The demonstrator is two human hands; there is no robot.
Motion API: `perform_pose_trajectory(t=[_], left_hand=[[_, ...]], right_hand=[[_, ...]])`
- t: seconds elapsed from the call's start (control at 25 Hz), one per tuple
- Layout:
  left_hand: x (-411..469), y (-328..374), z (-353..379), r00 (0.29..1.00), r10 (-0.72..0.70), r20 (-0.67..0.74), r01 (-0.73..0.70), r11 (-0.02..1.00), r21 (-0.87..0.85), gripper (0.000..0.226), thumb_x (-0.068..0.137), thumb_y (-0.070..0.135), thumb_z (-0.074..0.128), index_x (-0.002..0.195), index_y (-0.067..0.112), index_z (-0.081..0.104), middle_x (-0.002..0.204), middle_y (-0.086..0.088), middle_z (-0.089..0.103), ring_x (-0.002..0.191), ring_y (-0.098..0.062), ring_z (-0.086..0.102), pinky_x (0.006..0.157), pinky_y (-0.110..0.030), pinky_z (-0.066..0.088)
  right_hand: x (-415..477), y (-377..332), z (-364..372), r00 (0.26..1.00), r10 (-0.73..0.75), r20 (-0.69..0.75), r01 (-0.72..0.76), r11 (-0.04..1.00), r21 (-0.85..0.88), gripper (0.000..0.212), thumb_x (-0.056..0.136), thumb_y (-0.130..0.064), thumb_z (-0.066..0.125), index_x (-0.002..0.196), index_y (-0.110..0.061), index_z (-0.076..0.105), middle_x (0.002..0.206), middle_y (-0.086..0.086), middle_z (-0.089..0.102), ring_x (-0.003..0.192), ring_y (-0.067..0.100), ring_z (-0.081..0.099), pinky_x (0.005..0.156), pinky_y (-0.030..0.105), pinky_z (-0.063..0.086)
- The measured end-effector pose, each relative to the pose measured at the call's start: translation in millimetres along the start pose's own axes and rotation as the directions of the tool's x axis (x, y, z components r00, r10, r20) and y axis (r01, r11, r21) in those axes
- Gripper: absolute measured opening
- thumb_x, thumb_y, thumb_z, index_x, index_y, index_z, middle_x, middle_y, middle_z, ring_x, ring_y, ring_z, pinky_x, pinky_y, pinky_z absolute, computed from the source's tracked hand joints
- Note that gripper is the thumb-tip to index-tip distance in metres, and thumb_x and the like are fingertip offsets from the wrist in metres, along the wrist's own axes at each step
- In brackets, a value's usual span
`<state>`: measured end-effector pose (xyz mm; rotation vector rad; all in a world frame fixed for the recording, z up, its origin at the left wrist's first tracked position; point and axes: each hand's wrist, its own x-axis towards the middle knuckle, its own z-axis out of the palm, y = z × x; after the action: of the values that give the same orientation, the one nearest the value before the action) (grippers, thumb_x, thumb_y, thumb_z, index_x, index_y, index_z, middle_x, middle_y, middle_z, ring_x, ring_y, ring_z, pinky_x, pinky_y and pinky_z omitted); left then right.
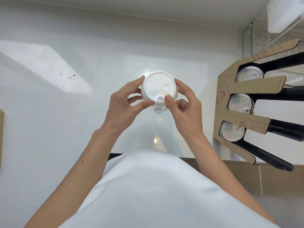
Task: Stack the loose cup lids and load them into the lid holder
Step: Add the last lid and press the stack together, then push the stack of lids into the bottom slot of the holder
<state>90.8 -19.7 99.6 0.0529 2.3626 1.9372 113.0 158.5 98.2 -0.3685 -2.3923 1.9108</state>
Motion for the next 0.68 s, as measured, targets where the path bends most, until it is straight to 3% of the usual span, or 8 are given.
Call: perform_pose_trajectory(t=[0.12,0.36,0.56,0.68], left_hand=[[1.6,2.2,-3.3,0.999,0.033,0.002,-0.033,0.999,0.008,0.067,0.077,0.016,0.084,0.138,0.013,0.057,0.129,0.001,0.062,0.104,-0.004,0.065,0.088,-0.017,0.054],[6.5,1.0,-3.1,0.989,0.104,0.108,-0.109,0.993,0.046,0.073,0.077,0.023,0.085,0.142,0.010,0.054,0.137,-0.004,0.058,0.110,-0.009,0.064,0.091,-0.022,0.055],[8.6,-4.9,2.4,0.956,0.126,0.263,-0.138,0.990,0.028,0.080,0.074,0.021,0.087,0.144,0.010,0.050,0.138,-0.005,0.054,0.115,-0.014,0.063,0.094,-0.027,0.056],[7.2,0.6,13.4,0.935,0.143,0.323,-0.156,0.988,0.013,0.080,0.072,0.021,0.088,0.143,0.010,0.053,0.135,-0.005,0.056,0.114,-0.015,0.064,0.092,-0.026,0.056]], right_hand=[[0.5,-2.0,0.3,1.000,0.007,0.006,-0.007,1.000,0.000,0.049,0.087,-0.041,0.069,0.134,-0.035,0.056,0.127,0.002,0.061,0.083,0.035,0.069,0.086,0.056,0.056],[-12.0,-4.0,0.8,0.998,0.011,-0.058,-0.012,1.000,-0.023,0.047,0.092,-0.038,0.065,0.136,-0.039,0.050,0.134,-0.004,0.057,0.092,0.031,0.070,0.088,0.053,0.057],[-32.8,-6.1,-3.0,0.982,0.037,-0.185,-0.050,0.997,-0.066,0.050,0.092,-0.033,0.067,0.139,-0.033,0.050,0.139,-0.004,0.055,0.087,0.020,0.066,0.082,0.032,0.056],[-49.2,-4.8,-13.5,0.968,0.040,-0.247,-0.055,0.997,-0.054,0.052,0.092,-0.031,0.068,0.140,-0.032,0.049,0.141,-0.003,0.054,0.096,0.022,0.068,0.084,0.033,0.057]])
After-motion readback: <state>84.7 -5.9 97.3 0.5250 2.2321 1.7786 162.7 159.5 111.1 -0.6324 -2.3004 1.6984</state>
